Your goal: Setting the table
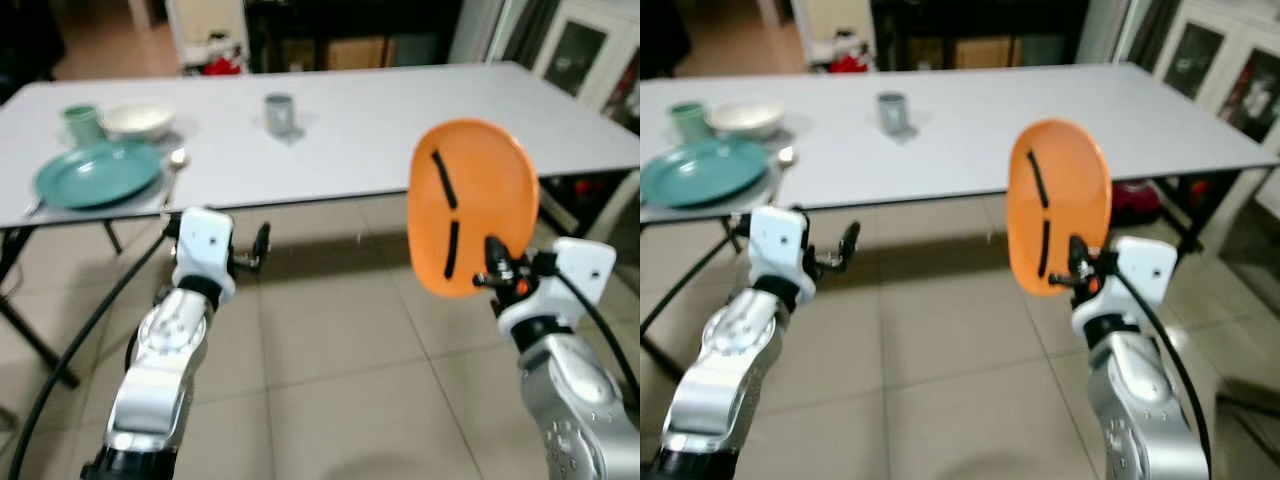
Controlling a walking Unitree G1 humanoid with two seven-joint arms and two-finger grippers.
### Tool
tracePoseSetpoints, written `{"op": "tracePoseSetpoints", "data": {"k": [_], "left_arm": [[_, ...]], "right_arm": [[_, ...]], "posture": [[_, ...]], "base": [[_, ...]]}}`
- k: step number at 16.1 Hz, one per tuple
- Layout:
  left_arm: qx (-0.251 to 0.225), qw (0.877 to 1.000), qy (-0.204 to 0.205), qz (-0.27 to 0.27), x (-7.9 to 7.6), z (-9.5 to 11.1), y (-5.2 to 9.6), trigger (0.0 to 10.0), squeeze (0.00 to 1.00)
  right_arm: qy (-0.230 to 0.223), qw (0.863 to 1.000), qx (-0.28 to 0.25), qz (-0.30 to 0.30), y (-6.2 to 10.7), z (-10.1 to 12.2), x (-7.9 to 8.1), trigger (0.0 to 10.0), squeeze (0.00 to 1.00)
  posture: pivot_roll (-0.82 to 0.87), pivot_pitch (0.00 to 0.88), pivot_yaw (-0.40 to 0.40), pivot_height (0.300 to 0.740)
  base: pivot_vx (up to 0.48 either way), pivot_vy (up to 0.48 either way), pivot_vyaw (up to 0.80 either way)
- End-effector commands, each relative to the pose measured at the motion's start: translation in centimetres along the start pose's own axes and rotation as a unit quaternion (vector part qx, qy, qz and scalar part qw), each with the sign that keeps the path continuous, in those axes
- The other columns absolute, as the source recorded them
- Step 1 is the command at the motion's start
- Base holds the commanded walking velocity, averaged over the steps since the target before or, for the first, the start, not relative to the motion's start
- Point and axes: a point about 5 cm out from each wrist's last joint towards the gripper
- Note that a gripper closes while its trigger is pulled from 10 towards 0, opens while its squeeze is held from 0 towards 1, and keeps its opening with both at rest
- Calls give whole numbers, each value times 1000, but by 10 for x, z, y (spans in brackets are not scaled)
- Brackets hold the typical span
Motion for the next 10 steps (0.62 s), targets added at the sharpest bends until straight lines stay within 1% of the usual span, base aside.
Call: {"op": "tracePoseSetpoints", "data": {"k": [1,10], "left_arm": [[-5,1000,-2,-10,-5,3,-2,10000,0],[-6,1000,-4,-20,-8,3,-2,10000,0]], "right_arm": [[0,1000,-18,-14,1,7,-4,10000,0],[1,1000,-22,-20,1,9,-7,10000,0]], "posture": [[-8,0,2,740],[-4,0,4,740]], "base": [[356,0,0],[357,0,0]]}}
Point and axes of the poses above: a point about 5 cm out from each wrist's last joint towards the gripper, its own y axis pointing back from the gripper into the wrist, its own z axis along the axis of the wrist's last joint, x = y × z, and after that the axes turned 13 degrees about y, right-handed
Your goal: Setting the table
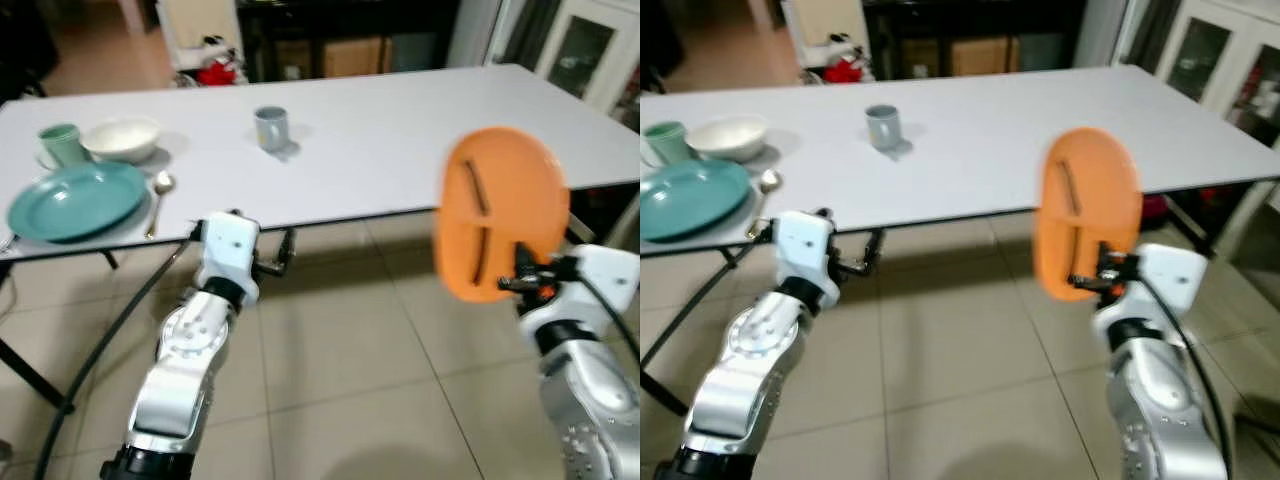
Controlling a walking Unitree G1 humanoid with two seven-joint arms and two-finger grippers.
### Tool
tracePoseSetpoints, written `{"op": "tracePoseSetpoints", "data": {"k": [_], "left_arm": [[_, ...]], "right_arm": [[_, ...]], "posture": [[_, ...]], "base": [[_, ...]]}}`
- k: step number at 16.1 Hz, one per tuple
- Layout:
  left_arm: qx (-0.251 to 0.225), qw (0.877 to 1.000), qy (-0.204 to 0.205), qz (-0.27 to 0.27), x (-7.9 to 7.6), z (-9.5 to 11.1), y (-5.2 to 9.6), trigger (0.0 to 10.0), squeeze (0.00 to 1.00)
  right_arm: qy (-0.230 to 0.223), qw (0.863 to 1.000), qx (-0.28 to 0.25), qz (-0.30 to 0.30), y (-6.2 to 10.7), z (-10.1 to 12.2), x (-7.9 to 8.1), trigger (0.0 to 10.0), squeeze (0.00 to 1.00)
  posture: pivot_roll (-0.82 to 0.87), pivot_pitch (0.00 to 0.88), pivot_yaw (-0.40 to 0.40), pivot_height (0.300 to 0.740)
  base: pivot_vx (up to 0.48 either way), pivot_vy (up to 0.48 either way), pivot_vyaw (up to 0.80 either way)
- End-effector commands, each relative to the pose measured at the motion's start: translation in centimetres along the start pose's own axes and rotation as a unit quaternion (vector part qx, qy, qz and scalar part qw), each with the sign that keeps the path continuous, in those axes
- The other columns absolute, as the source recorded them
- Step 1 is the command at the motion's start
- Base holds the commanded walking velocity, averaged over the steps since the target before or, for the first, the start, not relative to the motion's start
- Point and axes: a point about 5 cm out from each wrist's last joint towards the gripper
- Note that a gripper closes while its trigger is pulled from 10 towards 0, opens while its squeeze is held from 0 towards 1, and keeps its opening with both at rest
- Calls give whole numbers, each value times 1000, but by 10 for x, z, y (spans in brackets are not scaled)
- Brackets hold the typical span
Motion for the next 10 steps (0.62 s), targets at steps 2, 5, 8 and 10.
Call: {"op": "tracePoseSetpoints", "data": {"k": [2,5,8,10], "left_arm": [[-7,1000,-11,12,10,6,0,10000,0],[-7,1000,-12,12,10,6,0,10000,0],[-7,1000,-13,9,9,6,1,10000,0],[-7,1000,-13,9,9,6,1,10000,0]], "right_arm": [[-8,999,-34,22,-1,13,10,10000,0],[-6,999,-36,22,-3,14,7,10000,0],[-4,999,-37,23,-5,14,6,10000,0],[-4,999,-37,25,-5,14,6,10000,0]], "posture": [[-3,0,5,740],[-3,0,7,740],[1,0,6,740],[2,0,7,740]], "base": [[356,0,0],[356,0,0],[358,0,0],[358,0,0]]}}
Point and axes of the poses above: a point about 5 cm out from each wrist's last joint towards the gripper, its own y axis pointing back from the gripper into the wrist, its own z axis along the axis of the wrist's last joint, x = y × z, and after that the axes turned 13 degrees about y, right-handed
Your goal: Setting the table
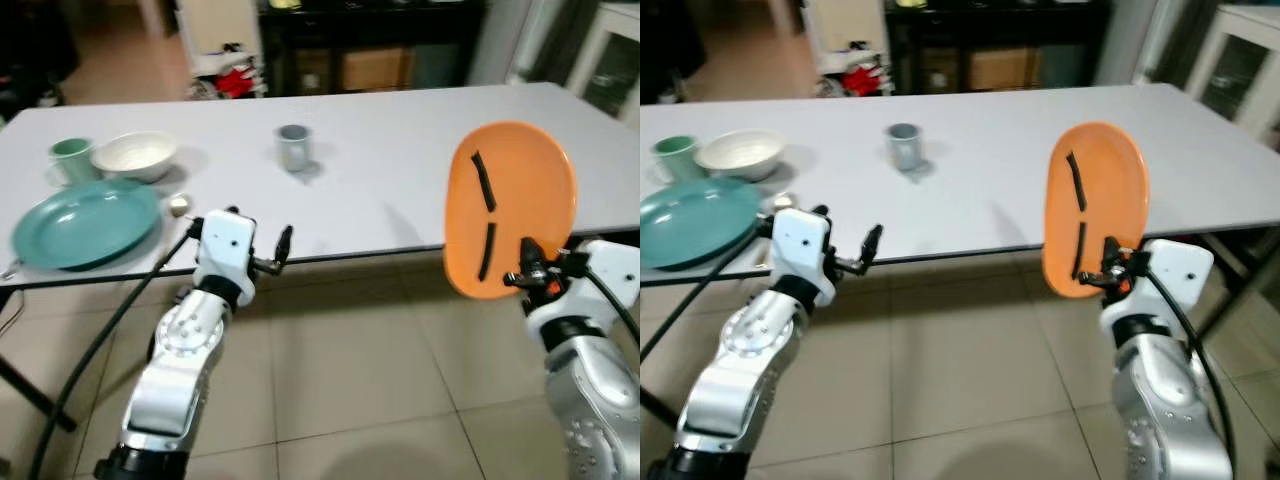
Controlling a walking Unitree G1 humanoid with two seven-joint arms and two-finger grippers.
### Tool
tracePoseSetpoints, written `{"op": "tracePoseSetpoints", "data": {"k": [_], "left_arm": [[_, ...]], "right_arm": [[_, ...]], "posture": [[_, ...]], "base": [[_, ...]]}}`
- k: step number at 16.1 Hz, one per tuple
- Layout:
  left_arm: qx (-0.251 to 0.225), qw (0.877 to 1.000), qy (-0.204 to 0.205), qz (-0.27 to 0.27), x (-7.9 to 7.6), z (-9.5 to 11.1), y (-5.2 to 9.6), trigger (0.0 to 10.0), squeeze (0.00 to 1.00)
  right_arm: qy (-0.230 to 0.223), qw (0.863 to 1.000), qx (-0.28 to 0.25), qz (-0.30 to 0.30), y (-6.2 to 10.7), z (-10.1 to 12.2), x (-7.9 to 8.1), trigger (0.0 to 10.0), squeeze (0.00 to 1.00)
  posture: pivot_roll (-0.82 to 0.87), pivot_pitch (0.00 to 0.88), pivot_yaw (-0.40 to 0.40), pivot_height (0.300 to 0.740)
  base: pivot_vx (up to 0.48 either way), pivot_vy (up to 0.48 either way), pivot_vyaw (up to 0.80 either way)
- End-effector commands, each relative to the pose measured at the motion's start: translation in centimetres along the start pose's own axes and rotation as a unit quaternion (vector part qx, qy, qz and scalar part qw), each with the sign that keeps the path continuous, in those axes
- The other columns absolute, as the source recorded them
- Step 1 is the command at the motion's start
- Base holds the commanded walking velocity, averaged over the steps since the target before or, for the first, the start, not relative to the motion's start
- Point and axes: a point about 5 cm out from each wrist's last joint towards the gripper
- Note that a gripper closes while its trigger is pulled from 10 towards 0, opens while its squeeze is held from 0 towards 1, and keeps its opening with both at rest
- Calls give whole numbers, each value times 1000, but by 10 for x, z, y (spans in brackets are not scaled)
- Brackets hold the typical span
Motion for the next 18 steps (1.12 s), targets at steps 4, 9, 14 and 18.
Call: {"op": "tracePoseSetpoints", "data": {"k": [4,9,14,18], "left_arm": [[-4,1000,-3,-3,-2,3,-1,10000,0],[-1,1000,-3,-4,-2,3,0,10000,0],[-2,1000,-5,-3,-2,3,1,10000,0],[-2,1000,-4,-2,-1,3,2,10000,0]], "right_arm": [[-2,999,-30,11,-1,12,2,10000,0],[-4,999,-28,15,-1,11,2,10000,0],[-9,999,-26,21,-2,11,4,10000,0],[-23,999,-19,37,-4,10,7,10000,0]], "posture": [[1,0,7,740],[2,0,6,740],[9,0,2,740],[17,0,-7,740]], "base": [[358,0,0],[358,0,0],[359,0,0],[357,0,0]]}}
Point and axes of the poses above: a point about 5 cm out from each wrist's last joint towards the gripper, its own y axis pointing back from the gripper into the wrist, its own z axis along the axis of the wrist's last joint, x = y × z, and after that the axes turned 13 degrees about y, right-handed
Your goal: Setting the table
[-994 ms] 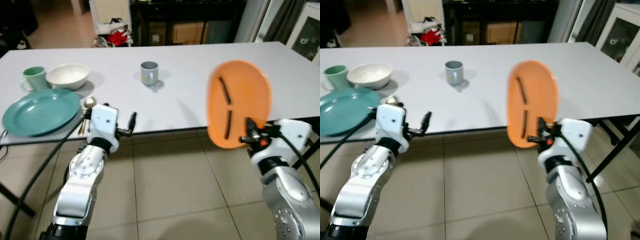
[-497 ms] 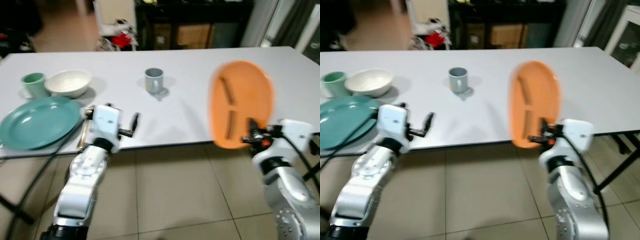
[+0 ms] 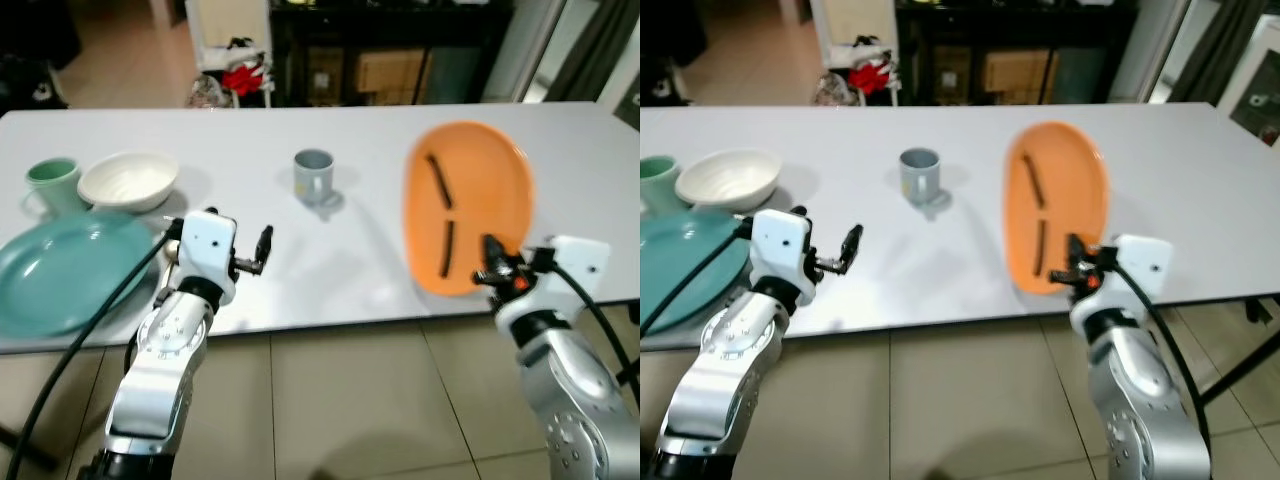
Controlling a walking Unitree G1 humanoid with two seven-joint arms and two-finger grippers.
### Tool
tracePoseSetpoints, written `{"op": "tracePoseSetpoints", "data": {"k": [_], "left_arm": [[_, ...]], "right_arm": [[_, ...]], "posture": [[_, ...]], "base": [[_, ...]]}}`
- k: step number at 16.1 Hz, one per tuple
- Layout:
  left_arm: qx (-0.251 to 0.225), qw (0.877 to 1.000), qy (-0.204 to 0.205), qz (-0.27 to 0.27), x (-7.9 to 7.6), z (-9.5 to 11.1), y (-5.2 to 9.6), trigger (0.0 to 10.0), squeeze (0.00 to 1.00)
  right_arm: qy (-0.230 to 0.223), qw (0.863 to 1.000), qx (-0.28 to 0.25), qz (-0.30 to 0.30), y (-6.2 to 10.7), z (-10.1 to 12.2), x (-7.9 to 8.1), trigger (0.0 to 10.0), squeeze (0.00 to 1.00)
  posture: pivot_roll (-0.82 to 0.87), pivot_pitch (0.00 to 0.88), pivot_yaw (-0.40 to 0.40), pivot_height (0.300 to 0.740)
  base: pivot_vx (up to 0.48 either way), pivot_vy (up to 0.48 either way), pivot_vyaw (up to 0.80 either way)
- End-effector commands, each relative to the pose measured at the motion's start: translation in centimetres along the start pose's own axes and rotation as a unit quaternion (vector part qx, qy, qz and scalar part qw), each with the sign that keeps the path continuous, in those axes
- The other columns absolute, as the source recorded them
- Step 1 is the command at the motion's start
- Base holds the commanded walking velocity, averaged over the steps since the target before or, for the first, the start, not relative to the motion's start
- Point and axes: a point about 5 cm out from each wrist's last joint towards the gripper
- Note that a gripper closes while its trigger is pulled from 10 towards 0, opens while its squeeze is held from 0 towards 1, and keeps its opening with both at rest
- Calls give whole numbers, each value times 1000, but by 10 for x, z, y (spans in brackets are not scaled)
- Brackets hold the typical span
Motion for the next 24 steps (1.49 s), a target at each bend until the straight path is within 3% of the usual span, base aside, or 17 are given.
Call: {"op": "tracePoseSetpoints", "data": {"k": [1,3,7,11,12,15,16,18,20,22,24], "left_arm": [[-1,1000,1,-15,-7,2,0,10000,0],[10,999,17,-36,-10,1,1,10000,0],[34,991,25,-125,-24,0,8,10000,0],[75,978,9,-196,-29,-1,16,10000,0],[80,976,8,-201,-28,-2,16,10000,0],[106,966,1,-237,-27,-3,24,10000,0],[108,965,1,-238,-26,-3,24,10000,0],[112,963,-2,-247,-28,-3,26,10000,0],[113,962,-5,-247,-28,-3,26,10000,0],[115,962,-5,-248,-28,-3,27,10000,0],[117,961,-9,-250,-28,-3,28,10000,0]], "right_arm": [[-20,1000,-10,-15,0,5,-6,10000,0],[-49,999,-4,-5,-2,4,-3,10000,0],[-183,982,36,20,-9,-7,7,10000,0],[-349,930,113,26,-35,-24,16,10000,0],[-361,925,119,25,-37,-26,16,10000,0],[-497,846,188,52,-52,-44,31,10000,0],[-505,838,196,55,-54,-45,32,10000,0],[-546,802,231,67,-60,-53,43,10000,0],[-557,793,243,52,-69,-59,42,10000,0],[-582,771,256,48,-77,-62,41,10000,0],[-579,768,270,54,-84,-65,42,10000,0]], "posture": [[19,0,-9,740],[22,0,-9,740],[16,0,-3,740],[23,0,-5,740],[26,0,-5,740],[32,0,-5,740],[32,0,-2,740],[35,0,-5,740],[40,0,-8,740],[43,0,-7,740],[46,0,-7,740]], "base": [[337,0,0],[124,0,0],[0,0,0],[0,0,0],[0,0,0],[0,0,0],[0,0,0],[0,0,0],[0,0,0],[0,0,0],[0,0,0]]}}
Point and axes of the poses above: a point about 5 cm out from each wrist's last joint towards the gripper, its own y axis pointing back from the gripper into the wrist, its own z axis along the axis of the wrist's last joint, x = y × z, and after that the axes turned 13 degrees about y, right-handed
